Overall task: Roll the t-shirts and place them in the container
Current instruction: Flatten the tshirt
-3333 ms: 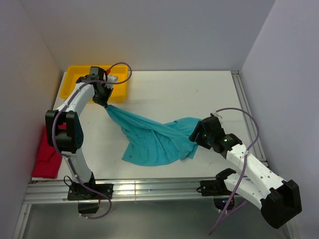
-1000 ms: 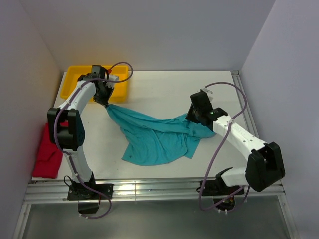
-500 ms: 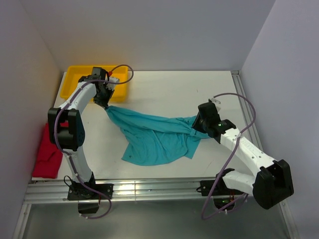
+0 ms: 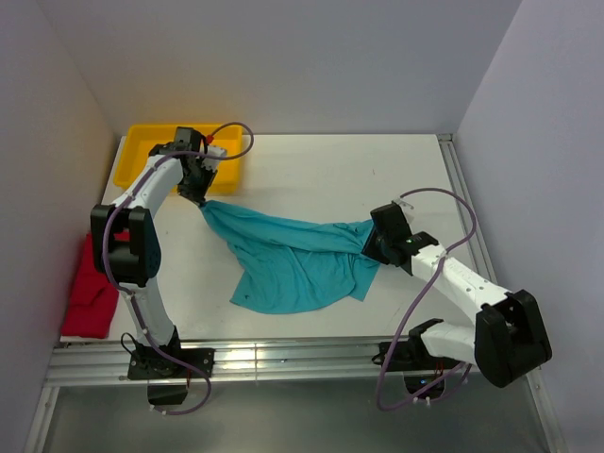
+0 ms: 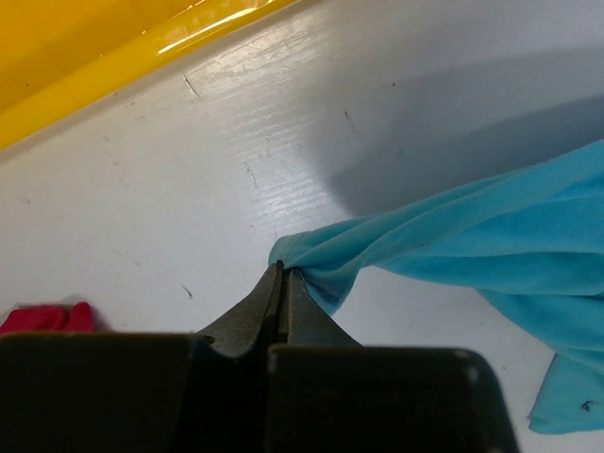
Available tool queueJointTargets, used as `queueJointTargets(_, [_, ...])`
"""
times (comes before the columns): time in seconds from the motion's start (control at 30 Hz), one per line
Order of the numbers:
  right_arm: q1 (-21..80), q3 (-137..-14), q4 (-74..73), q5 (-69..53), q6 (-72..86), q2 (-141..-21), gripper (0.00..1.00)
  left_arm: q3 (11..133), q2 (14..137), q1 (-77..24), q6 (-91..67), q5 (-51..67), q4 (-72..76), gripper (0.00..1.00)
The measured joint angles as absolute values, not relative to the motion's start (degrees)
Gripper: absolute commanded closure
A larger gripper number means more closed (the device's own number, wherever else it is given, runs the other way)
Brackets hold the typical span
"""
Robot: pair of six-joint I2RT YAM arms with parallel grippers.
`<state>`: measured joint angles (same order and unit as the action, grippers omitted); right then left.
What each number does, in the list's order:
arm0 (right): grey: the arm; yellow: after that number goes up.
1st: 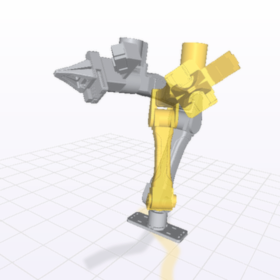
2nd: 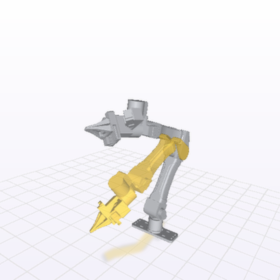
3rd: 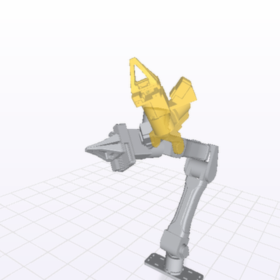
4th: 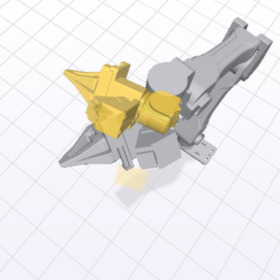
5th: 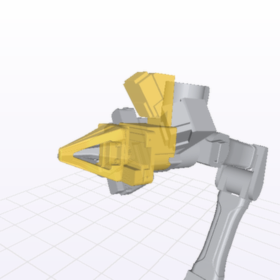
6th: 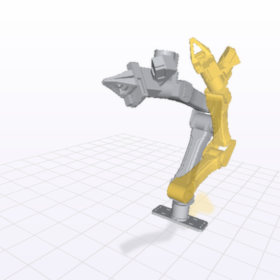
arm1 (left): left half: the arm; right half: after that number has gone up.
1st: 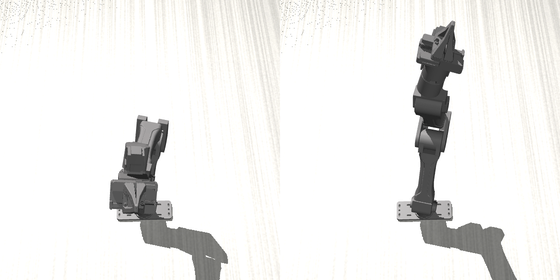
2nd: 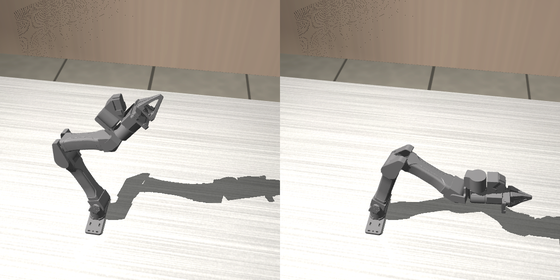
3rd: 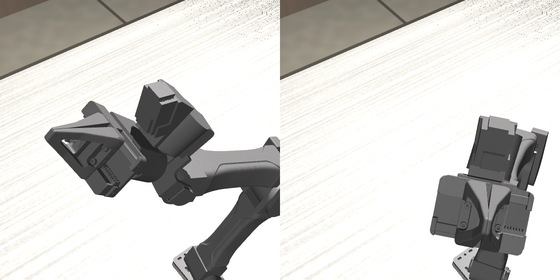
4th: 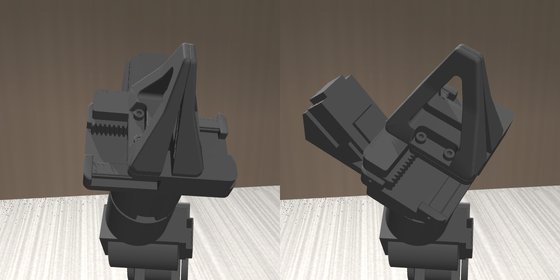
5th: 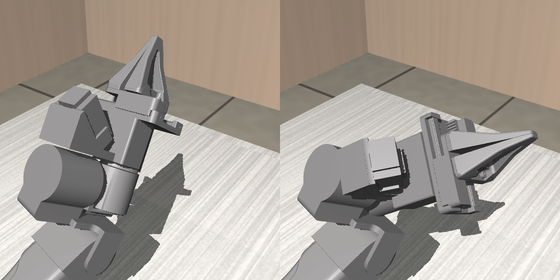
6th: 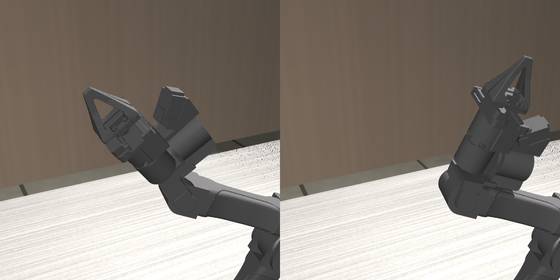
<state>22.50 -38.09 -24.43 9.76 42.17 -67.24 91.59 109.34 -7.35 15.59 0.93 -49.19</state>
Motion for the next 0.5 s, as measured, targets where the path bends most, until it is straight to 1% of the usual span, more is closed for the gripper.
queueJointTargets(0.13, [22.5, -38.1, -23.4, 9.7, 42.1, -68.5, 0.63, 91.6, 109.3, -7.6, 15.6, 0.8, -49.2, 1.0])
queueJointTargets(0.17, [22.5, -38.1, -23.3, 9.7, 42.1, -68.9, 0.66, 91.6, 109.3, -7.7, 15.6, 0.7, -49.2, 1.0])
queueJointTargets(0.23, [22.6, -38.1, -23.2, 9.8, 42.1, -69.2, 0.67, 91.6, 109.3, -7.8, 15.6, 0.7, -49.2, 1.0])
queueJointTargets(0.33, [22.6, -38.3, -23.2, 9.8, 42.1, -69.8, 0.8, 91.6, 109.3, -7.9, 15.6, 0.6, -49.2, 1.0])
queueJointTargets(0.37, [22.6, -38.3, -23.2, 9.8, 42.0, -70.1, 0.89, 91.6, 109.3, -7.9, 15.6, 0.6, -49.2, 1.0])
queueJointTargets(0.43, [22.6, -38.7, -23.6, 10.0, 41.6, -70.6, 0.99, 91.6, 109.3, -8.0, 15.6, 0.6, -49.2, 1.0])
queueJointTargets(0.5, [22.5, -40.3, -25.4, 10.6, 41.4, -70.8, 1.0, 91.6, 109.3, -8.0, 15.6, 0.6, -49.2, 1.0])
